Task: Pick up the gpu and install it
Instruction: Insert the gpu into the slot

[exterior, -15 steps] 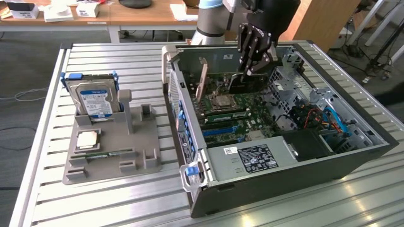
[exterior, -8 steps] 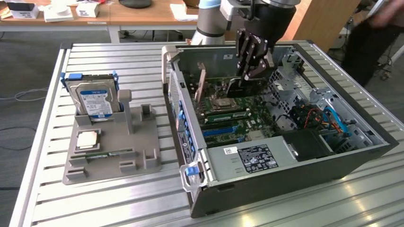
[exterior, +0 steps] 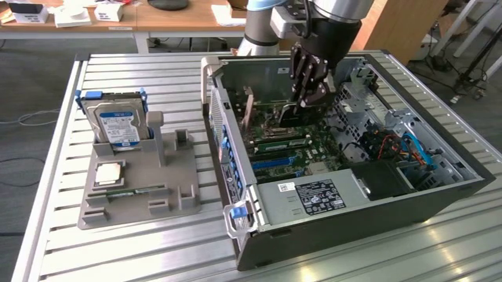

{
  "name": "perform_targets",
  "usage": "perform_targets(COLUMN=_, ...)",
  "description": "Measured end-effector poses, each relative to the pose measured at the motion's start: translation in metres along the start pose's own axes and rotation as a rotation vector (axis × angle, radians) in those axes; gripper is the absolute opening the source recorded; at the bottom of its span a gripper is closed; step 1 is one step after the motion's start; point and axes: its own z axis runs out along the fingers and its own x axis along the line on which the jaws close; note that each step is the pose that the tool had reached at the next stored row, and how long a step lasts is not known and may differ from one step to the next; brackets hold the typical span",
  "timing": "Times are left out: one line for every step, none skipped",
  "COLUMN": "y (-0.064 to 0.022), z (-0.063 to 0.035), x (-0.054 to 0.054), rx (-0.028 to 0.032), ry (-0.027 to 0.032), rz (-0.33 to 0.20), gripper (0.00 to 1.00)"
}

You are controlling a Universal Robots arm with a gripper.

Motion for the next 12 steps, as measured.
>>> perform_targets(y=0.0001, z=0.0018, x=0.0, rx=0.0001, ry=0.0, rz=0.0, gripper=0.27)
perform_targets(y=0.0002, z=0.0038, x=0.0, rx=0.0003, ry=0.0, rz=0.0, gripper=0.27)
perform_targets(y=0.0003, z=0.0056, x=0.0, rx=0.0005, ry=0.0001, rz=0.0, gripper=0.27)
perform_targets(y=0.0004, z=0.0074, x=0.0, rx=0.0008, ry=-0.0001, rz=0.0, gripper=0.27)
perform_targets(y=0.0005, z=0.0092, x=0.0, rx=0.001, ry=0.0, rz=0.0, gripper=0.27)
perform_targets(y=0.0006, z=0.011, x=0.0, rx=0.0011, ry=0.0001, rz=0.0, gripper=0.27)
perform_targets(y=0.0008, z=0.0128, x=0.0, rx=0.0014, ry=0.0001, rz=0.0, gripper=0.27)
perform_targets(y=0.0009, z=0.0145, x=0.0, rx=0.0015, ry=0.0001, rz=0.0, gripper=0.27)
perform_targets(y=0.0009, z=0.0165, x=0.0, rx=0.0017, ry=0.0001, rz=0.0, gripper=0.27)
perform_targets(y=0.001, z=0.0183, x=0.001, rx=0.0019, ry=0.0001, rz=0.0, gripper=0.27)
perform_targets(y=0.001, z=0.0202, x=0.001, rx=0.0021, ry=0.0001, rz=0.0, gripper=0.27)
perform_targets(y=0.0011, z=0.0215, x=0.001, rx=0.0022, ry=0.0, rz=0.0, gripper=0.27)
